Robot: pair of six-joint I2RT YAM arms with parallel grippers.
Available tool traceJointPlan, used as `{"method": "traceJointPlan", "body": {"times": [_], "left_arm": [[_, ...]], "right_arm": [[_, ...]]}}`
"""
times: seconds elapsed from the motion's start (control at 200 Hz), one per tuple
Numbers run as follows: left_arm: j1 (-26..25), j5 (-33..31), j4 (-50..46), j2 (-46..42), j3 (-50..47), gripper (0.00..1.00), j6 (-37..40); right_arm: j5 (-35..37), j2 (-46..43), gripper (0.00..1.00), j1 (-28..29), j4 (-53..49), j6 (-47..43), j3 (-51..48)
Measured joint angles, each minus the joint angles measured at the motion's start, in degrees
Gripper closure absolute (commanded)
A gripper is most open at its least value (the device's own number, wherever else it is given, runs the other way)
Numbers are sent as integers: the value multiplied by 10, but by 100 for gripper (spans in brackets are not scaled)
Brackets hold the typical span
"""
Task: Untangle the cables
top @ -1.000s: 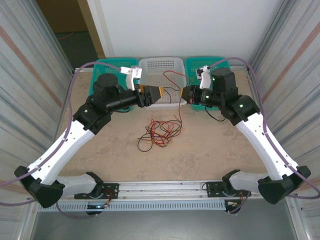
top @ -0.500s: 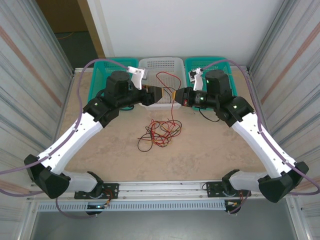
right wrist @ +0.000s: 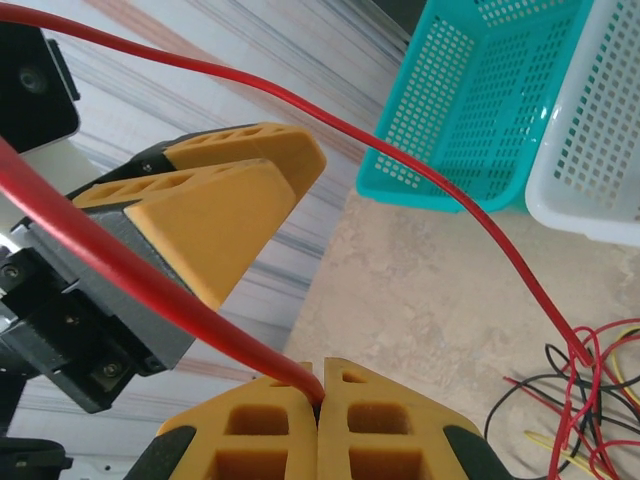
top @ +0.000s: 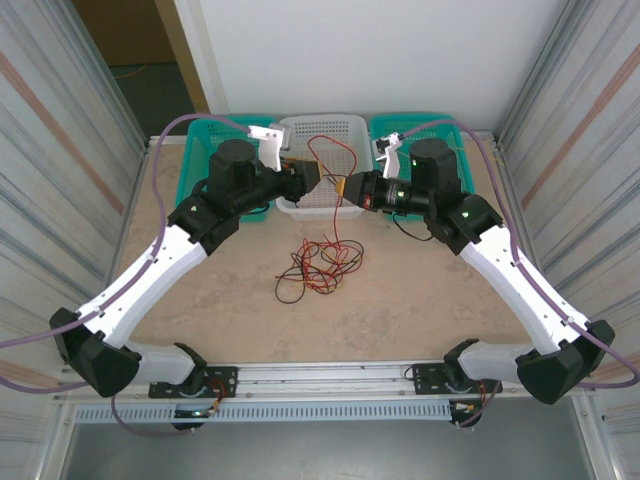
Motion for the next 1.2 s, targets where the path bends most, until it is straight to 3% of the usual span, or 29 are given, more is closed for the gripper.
{"method": "traceJointPlan", "body": {"times": [0.18, 0.276, 0.426, 0.476, 0.571, 0.616, 0.862, 1.062, 1.197], "left_arm": [[2, 0, 28, 4, -9, 62, 0], [4, 0, 47, 4, -20, 72, -5], [13, -3, 74, 4, -41, 76, -10], [14, -5, 81, 4, -48, 75, -11], [17, -5, 97, 4, -60, 61, -14], [19, -1, 110, 4, -66, 58, -17], [21, 20, 168, 6, -90, 68, -24], [30, 32, 204, 11, -97, 60, -35], [37, 42, 222, 18, -97, 67, -40]], "right_arm": [[-13, 0, 100, 0, 17, 20, -16], [-17, 1, 100, 1, 24, 28, -18], [-24, 1, 100, 3, 34, 31, -18], [-25, 1, 100, 3, 34, 33, -18], [-27, 1, 100, 3, 34, 40, -18], [-27, 1, 100, 3, 34, 41, -18], [-27, 1, 100, 4, 34, 45, -18], [-27, 1, 100, 9, 40, 56, -18], [-28, 1, 100, 16, 49, 60, -18]]}}
